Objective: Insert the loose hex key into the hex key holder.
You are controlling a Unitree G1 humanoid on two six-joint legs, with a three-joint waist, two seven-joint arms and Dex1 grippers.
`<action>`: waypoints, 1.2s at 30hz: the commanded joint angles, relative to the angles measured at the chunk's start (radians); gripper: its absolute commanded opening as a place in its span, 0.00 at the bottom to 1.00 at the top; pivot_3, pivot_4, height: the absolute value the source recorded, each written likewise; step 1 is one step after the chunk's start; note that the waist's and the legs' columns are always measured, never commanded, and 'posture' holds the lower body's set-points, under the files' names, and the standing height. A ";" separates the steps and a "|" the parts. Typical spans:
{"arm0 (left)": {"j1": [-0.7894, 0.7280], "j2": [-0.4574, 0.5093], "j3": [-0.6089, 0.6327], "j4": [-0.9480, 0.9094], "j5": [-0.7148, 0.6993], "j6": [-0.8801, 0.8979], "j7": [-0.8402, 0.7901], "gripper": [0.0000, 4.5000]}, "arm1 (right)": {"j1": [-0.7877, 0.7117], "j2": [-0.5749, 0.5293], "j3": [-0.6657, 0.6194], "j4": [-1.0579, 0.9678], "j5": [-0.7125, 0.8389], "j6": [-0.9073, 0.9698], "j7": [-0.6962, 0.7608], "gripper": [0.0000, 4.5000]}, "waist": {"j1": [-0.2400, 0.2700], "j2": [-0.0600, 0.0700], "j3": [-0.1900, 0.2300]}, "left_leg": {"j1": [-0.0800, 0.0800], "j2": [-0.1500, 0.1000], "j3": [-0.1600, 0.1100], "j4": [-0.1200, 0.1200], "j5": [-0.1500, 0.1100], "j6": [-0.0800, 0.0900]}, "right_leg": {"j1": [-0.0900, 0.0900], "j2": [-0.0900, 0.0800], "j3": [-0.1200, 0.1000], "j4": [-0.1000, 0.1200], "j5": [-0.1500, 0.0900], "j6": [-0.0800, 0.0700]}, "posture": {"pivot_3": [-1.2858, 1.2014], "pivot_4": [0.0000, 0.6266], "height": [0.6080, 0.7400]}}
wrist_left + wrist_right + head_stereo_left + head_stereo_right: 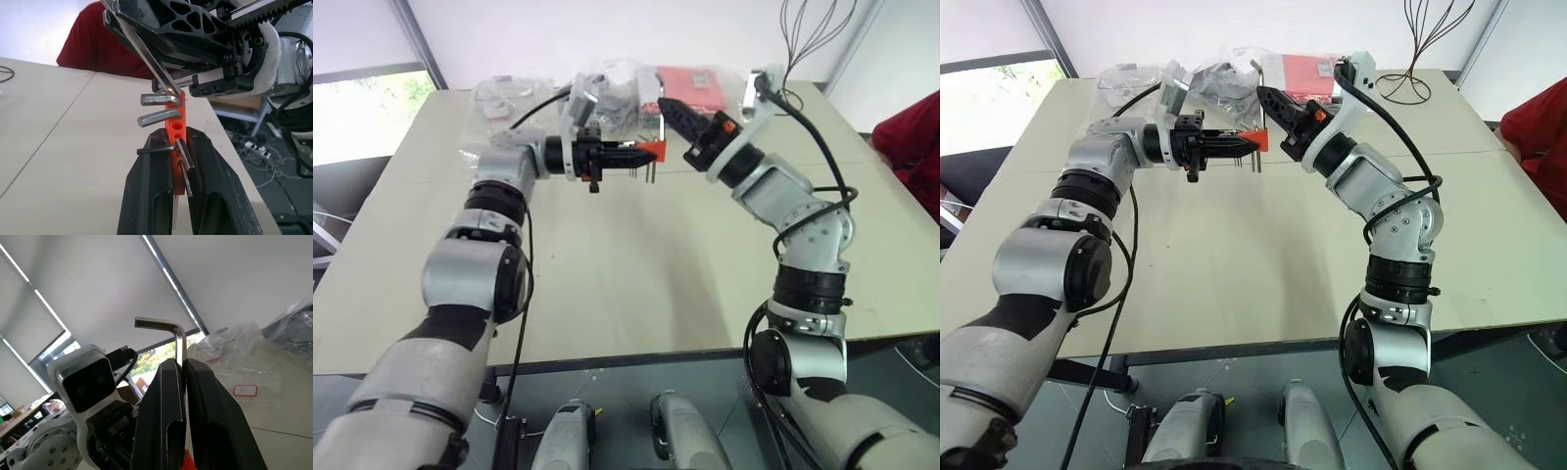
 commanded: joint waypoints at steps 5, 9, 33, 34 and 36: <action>-0.055 0.008 0.062 -0.036 -0.063 0.042 0.019 0.00 | 0.001 -0.017 0.003 -0.031 0.005 -0.041 0.019 0.01 | 0.000 0.000 0.000 | 0.000 0.000 0.000 0.000 0.000 0.000 | 0.000 0.000 0.000 0.000 0.000 0.000 | 0.52 0.24 1.00; -0.052 0.008 0.064 -0.038 -0.059 0.044 0.017 0.00 | 0.001 -0.029 0.010 -0.035 -0.001 -0.054 0.034 0.01 | 0.000 0.000 0.000 | 0.000 0.000 0.000 0.000 0.000 0.000 | 0.000 0.000 0.000 0.000 0.000 0.000 | 0.52 0.24 1.00; -0.010 0.003 -0.016 -0.062 0.014 -0.077 -0.028 0.00 | 0.046 -0.114 0.128 -0.064 -0.046 -0.026 0.194 0.01 | 0.001 0.000 0.000 | 0.000 0.000 0.000 0.000 0.000 0.000 | 0.000 0.000 0.000 0.000 0.000 0.000 | 0.52 0.24 1.00; -0.010 0.003 -0.015 -0.062 0.013 -0.077 -0.027 0.00 | 0.047 -0.112 0.127 -0.063 -0.047 -0.025 0.193 0.01 | 0.001 0.000 0.000 | 0.000 0.000 0.000 0.000 0.000 0.000 | 0.000 0.000 0.000 0.000 0.000 0.000 | 0.52 0.24 1.00; -0.015 0.004 -0.007 -0.059 0.002 -0.069 -0.019 0.00 | 0.049 -0.111 0.124 -0.060 -0.049 -0.023 0.192 0.01 | 0.001 0.000 0.000 | 0.000 0.000 0.000 0.000 0.000 0.000 | 0.000 0.000 0.000 0.000 0.000 0.000 | 0.52 0.24 1.00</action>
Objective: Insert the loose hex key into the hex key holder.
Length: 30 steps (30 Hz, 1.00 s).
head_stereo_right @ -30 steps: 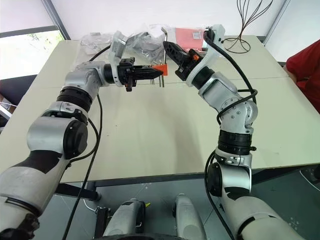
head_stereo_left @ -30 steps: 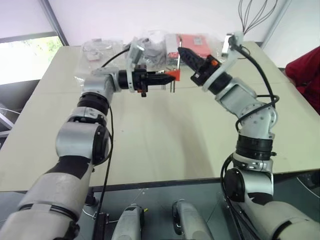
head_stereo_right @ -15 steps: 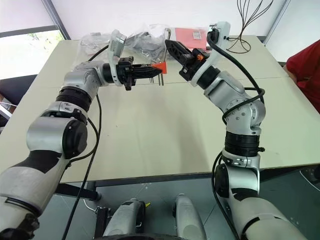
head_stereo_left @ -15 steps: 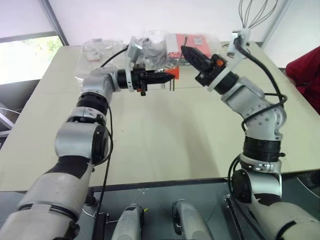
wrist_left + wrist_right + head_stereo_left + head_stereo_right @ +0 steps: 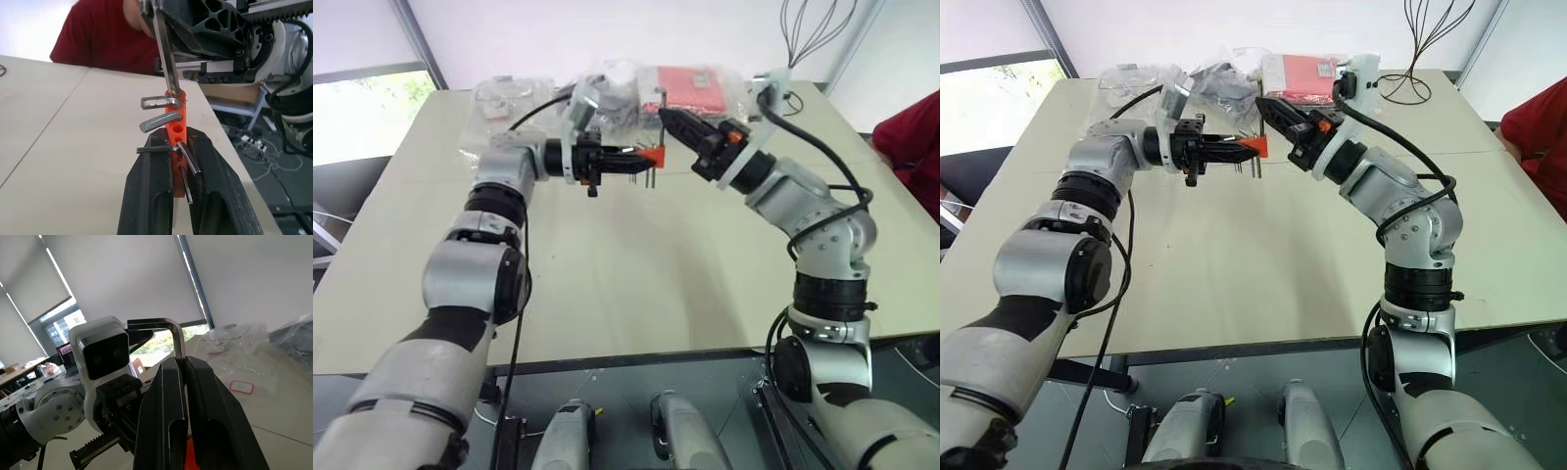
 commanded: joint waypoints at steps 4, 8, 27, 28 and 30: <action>-0.036 0.002 0.028 -0.046 -0.030 -0.011 0.016 0.00 | 0.002 0.012 0.014 -0.012 0.008 0.011 0.012 0.01 | 0.000 0.000 0.000 | 0.000 0.000 0.000 0.000 0.000 0.000 | 0.000 0.000 0.000 0.000 0.000 0.000 | 0.52 0.24 1.00; -0.045 0.000 0.045 -0.039 -0.045 -0.002 0.033 0.00 | 0.004 0.013 0.008 -0.013 0.008 0.010 0.005 0.01 | 0.000 0.000 0.000 | 0.000 0.000 0.000 0.000 0.000 0.000 | 0.000 0.000 0.000 0.000 0.000 0.000 | 0.52 0.24 1.00; -0.030 0.010 0.037 -0.029 -0.028 -0.020 0.053 0.00 | 0.003 -0.001 -0.021 -0.011 -0.016 -0.013 -0.029 0.99 | 0.000 0.000 0.000 | 0.000 0.000 0.000 0.000 0.000 0.000 | 0.000 0.000 0.000 0.000 0.000 0.000 | 0.52 0.24 1.00; -0.030 0.012 0.036 -0.027 -0.027 -0.022 0.057 0.00 | 0.008 -0.011 -0.027 -0.019 -0.013 -0.012 -0.026 0.99 | 0.000 0.000 0.000 | 0.000 0.000 0.000 0.000 0.000 0.000 | 0.000 0.000 0.000 0.000 0.000 0.000 | 0.52 0.24 1.00; -0.025 0.018 0.033 -0.023 -0.020 -0.026 0.068 0.00 | 0.022 -0.041 -0.053 -0.046 0.009 0.006 -0.017 0.99 | 0.001 0.000 0.000 | 0.000 0.000 0.000 0.000 0.000 0.000 | 0.000 0.000 0.000 0.000 0.000 0.000 | 0.52 0.24 1.00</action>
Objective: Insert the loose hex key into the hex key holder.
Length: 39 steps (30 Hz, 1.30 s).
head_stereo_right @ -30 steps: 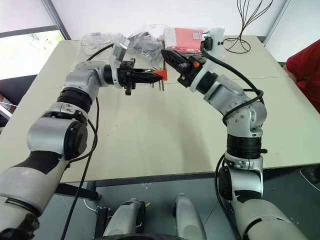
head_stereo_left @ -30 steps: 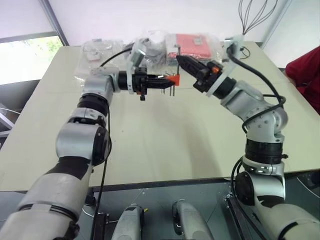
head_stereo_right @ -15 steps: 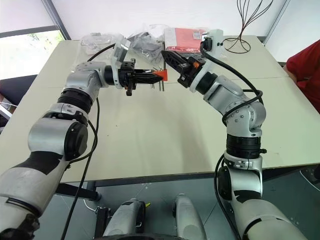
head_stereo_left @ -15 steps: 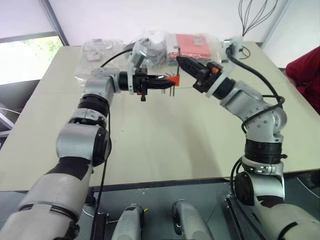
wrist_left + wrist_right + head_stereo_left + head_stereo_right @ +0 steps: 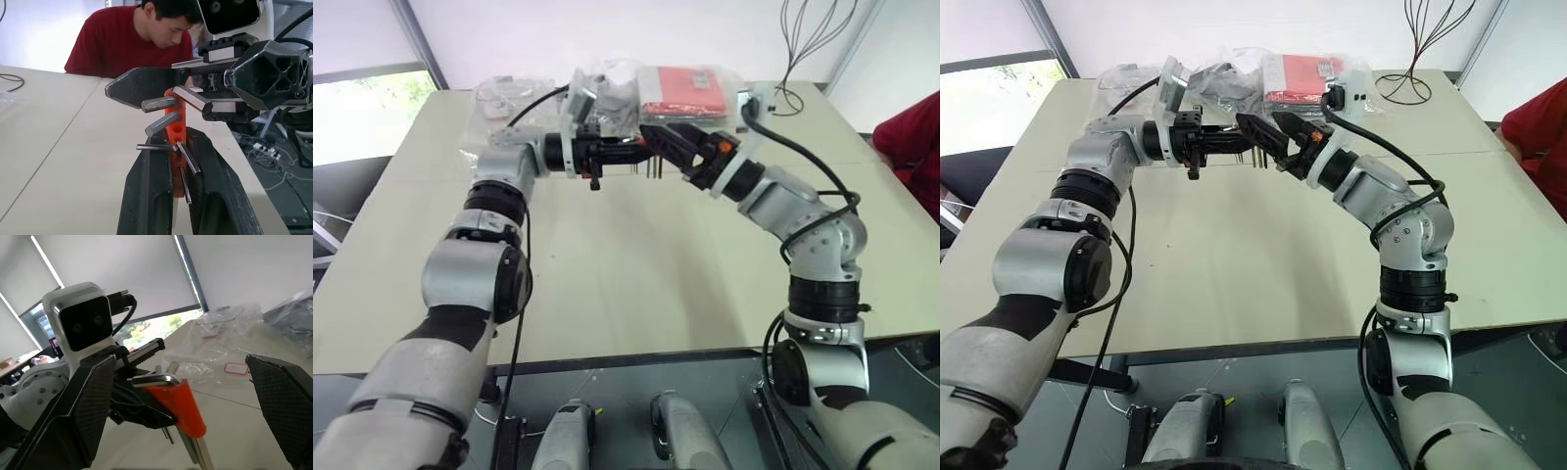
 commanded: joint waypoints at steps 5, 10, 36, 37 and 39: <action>0.035 0.049 -0.001 -0.011 0.012 0.021 0.034 0.00 | 0.091 -0.169 -0.064 -0.162 0.060 0.052 0.082 0.99 | 0.002 0.000 0.000 | 0.000 0.000 0.000 0.000 0.000 0.000 | 0.000 0.000 0.000 0.000 0.000 0.000 | 0.52 0.24 1.00; 0.168 0.078 -0.020 -0.029 0.029 0.099 0.042 0.00 | 0.160 -0.246 -0.057 -0.229 0.051 0.062 0.111 0.99 | -0.003 0.000 0.000 | 0.001 0.000 0.000 0.000 0.000 0.000 | 0.000 0.000 0.000 0.000 0.000 0.000 | 0.52 0.24 1.00; 0.330 0.205 -0.061 -0.025 0.168 -0.145 0.458 0.82 | 0.212 -0.206 -0.026 -0.249 0.029 0.049 0.060 1.00 | 0.027 0.000 0.000 | 0.001 0.001 0.000 0.003 0.000 0.000 | 0.002 0.000 0.001 0.000 0.000 0.000 | 0.52 0.24 1.00; 0.329 0.207 -0.052 -0.030 0.158 -0.150 0.454 0.82 | 0.215 -0.207 -0.028 -0.251 0.030 0.050 0.060 1.00 | 0.028 0.000 0.000 | 0.001 0.001 0.000 0.003 0.000 0.000 | 0.002 0.000 0.001 0.000 0.000 0.000 | 0.52 0.24 1.00; 0.338 0.208 -0.034 -0.068 0.127 -0.146 0.422 0.82 | 0.222 -0.209 -0.034 -0.255 0.035 0.051 0.058 1.00 | 0.030 0.000 0.000 | 0.001 0.001 0.000 0.003 0.000 0.000 | 0.002 -0.001 0.001 0.000 0.000 0.000 | 0.52 0.24 1.00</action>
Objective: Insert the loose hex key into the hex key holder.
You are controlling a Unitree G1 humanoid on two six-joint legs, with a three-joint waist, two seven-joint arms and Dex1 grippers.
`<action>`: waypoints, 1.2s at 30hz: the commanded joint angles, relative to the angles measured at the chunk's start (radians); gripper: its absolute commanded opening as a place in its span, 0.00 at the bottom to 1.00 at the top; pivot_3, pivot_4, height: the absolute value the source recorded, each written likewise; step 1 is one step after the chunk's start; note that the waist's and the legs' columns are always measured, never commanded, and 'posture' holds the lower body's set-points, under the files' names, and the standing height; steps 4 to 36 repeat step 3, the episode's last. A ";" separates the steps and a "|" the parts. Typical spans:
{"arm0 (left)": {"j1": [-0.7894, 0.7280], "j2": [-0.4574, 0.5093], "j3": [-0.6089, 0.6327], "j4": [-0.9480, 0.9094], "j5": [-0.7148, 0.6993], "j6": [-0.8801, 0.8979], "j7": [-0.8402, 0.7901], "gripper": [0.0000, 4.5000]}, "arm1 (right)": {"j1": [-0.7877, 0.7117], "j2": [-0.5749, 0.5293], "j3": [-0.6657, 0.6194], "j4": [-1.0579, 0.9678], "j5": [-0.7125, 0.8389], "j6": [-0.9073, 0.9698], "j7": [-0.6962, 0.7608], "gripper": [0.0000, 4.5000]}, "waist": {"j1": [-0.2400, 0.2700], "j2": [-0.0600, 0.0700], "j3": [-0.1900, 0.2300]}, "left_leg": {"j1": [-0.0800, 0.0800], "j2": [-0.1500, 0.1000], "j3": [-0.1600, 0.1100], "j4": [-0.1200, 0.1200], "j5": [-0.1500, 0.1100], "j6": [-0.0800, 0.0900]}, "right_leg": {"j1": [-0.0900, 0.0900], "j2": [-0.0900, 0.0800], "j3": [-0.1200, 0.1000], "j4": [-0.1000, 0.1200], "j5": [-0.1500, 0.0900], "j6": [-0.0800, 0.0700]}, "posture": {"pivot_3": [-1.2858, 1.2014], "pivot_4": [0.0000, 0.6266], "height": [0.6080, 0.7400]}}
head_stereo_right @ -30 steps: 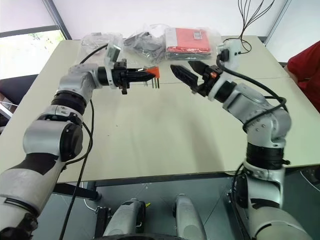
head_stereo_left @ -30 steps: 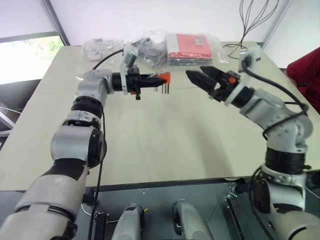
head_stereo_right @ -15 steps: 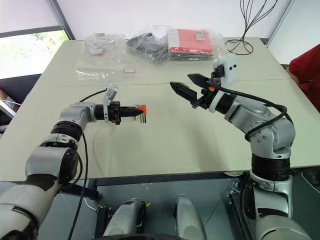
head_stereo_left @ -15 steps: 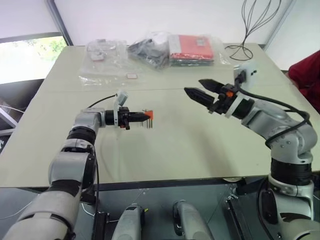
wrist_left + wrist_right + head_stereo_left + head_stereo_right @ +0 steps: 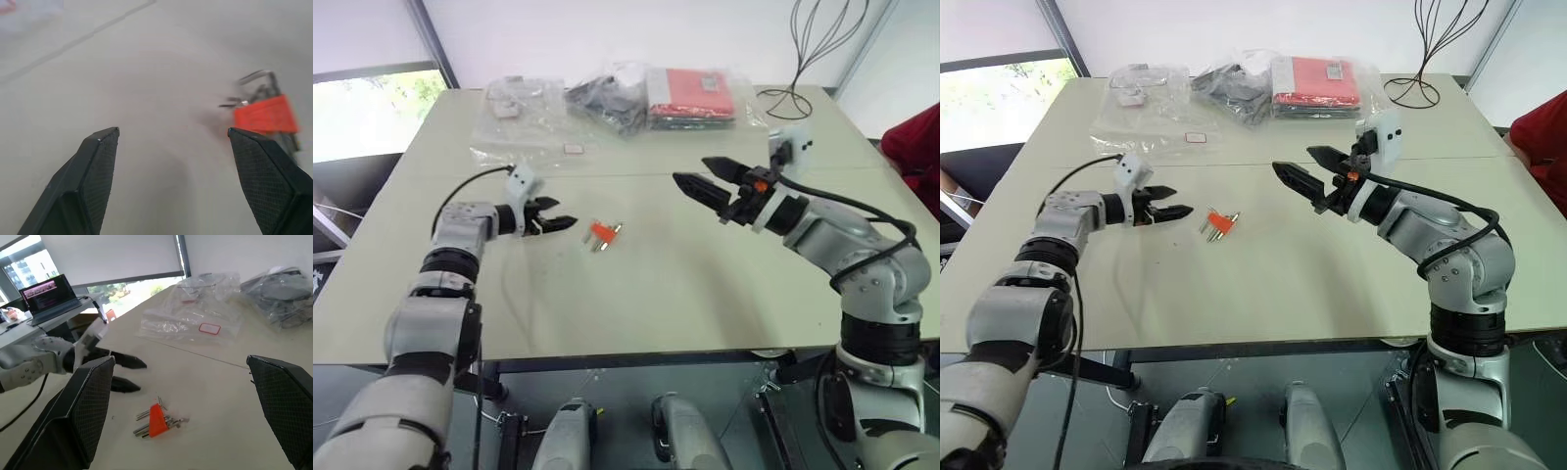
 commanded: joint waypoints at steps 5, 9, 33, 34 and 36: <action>0.046 -0.001 0.052 -0.169 -0.089 -0.028 -0.075 0.82 | 0.036 -0.026 -0.020 -0.068 0.003 -0.007 0.001 1.00 | 0.003 0.000 0.000 | -0.001 0.000 0.000 0.000 0.000 0.000 | 0.000 -0.001 0.000 -0.001 0.000 0.000 | 0.52 0.24 1.00; 0.046 -0.001 0.052 -0.169 -0.089 -0.028 -0.075 0.82 | 0.036 -0.026 -0.020 -0.068 0.003 -0.007 0.001 1.00 | 0.003 0.000 0.000 | -0.001 0.000 0.000 0.000 0.000 0.000 | 0.000 -0.001 0.000 -0.001 0.000 0.000 | 0.52 0.24 1.00; 0.046 -0.001 0.052 -0.169 -0.089 -0.028 -0.075 0.82 | 0.036 -0.026 -0.020 -0.068 0.003 -0.007 0.001 1.00 | 0.003 0.000 0.000 | -0.001 0.000 0.000 0.000 0.000 0.000 | 0.000 -0.001 0.000 -0.001 0.000 0.000 | 0.52 0.24 1.00; 0.046 -0.001 0.052 -0.169 -0.089 -0.028 -0.075 0.82 | 0.036 -0.026 -0.020 -0.068 0.003 -0.007 0.001 1.00 | 0.003 0.000 0.000 | -0.001 0.000 0.000 0.000 0.000 0.000 | 0.000 -0.001 0.000 -0.001 0.000 0.000 | 0.52 0.24 1.00; 0.046 -0.001 0.052 -0.169 -0.089 -0.028 -0.075 0.82 | 0.036 -0.026 -0.020 -0.068 0.003 -0.007 0.001 1.00 | 0.003 0.000 0.000 | -0.001 0.000 0.000 0.000 0.000 0.000 | 0.000 -0.001 0.000 -0.001 0.000 0.000 | 0.52 0.24 1.00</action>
